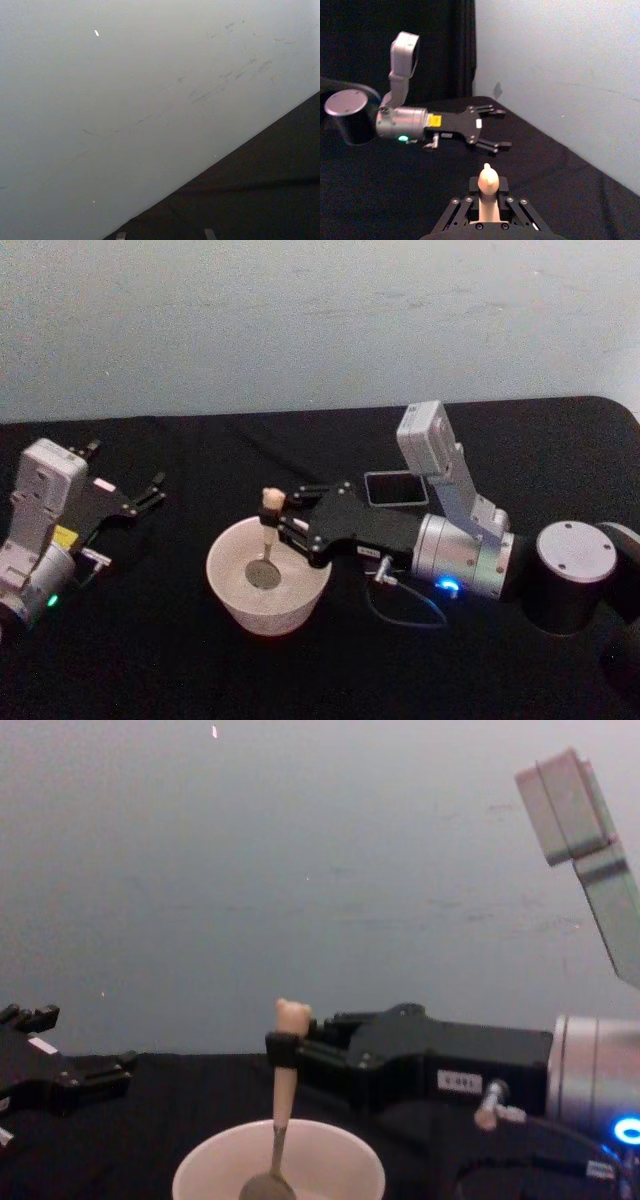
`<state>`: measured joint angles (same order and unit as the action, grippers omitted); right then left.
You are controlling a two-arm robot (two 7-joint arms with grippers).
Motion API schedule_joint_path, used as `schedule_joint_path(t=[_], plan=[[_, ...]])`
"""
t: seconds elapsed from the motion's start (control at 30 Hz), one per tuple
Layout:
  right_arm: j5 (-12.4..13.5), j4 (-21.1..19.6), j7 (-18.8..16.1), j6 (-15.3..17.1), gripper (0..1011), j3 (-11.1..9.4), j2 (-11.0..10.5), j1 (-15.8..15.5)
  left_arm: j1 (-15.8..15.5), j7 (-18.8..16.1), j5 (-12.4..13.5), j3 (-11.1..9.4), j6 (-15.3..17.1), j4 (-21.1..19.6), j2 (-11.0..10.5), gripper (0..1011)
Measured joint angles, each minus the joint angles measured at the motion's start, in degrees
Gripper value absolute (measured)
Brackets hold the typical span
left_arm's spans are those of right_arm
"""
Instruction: Pick up the stirring spoon with one hand, stir inside the cup, then place it back in its original position.
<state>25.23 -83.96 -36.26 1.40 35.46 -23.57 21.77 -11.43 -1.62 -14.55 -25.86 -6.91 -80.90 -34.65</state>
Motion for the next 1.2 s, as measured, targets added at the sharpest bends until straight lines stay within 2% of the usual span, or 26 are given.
schedule_joint_path(t=[0.3, 0.63, 0.83, 1.2], plan=[[1.2, 1.6, 1.5, 0.7, 205, -1.0, 1.4, 1.3, 0.0, 0.0, 0.0, 0.0, 0.0, 0.0, 0.0, 1001], [1.6, 1.7, 1.8, 0.8, 205, -1.3, 1.2, 1.4, 0.0, 0.0, 0.0, 0.0, 0.0, 0.0, 0.0, 1001], [2.2, 0.6, 2.6, 1.3, 207, -2.3, 0.5, 0.9, 0.0, 0.0, 0.0, 0.0, 0.0, 0.0, 0.0, 1001], [5.2, -4.2, 3.3, 2.9, 207, -5.1, -2.1, -0.4, 0.0, 0.0, 0.0, 0.0, 0.0, 0.0, 0.0, 1001]])
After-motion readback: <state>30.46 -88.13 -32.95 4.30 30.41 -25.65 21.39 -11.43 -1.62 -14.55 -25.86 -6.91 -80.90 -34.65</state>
